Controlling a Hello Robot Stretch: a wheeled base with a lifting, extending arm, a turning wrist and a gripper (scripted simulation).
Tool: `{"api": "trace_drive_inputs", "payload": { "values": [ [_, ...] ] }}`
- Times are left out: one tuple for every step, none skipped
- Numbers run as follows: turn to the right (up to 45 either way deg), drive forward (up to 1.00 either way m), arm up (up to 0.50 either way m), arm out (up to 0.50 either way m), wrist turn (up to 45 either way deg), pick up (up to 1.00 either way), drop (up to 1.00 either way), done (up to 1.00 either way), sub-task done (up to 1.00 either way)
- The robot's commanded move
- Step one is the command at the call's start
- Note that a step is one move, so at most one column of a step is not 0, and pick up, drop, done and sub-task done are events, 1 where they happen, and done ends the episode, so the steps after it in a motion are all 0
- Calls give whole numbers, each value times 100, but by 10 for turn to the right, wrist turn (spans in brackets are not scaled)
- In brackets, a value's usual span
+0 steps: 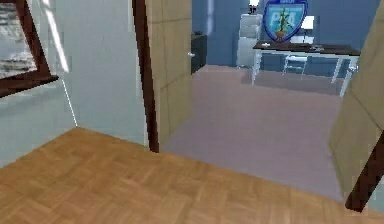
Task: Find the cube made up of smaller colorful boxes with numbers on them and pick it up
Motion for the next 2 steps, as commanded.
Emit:
{"api": "trace_drive_inputs", "payload": {
  "values": [
    [150, 0, 0, 0, 0, 0, 0, 0, 0],
    [0, 5, 0, 0, 0, 0, 0, 0, 0]
  ]
}}
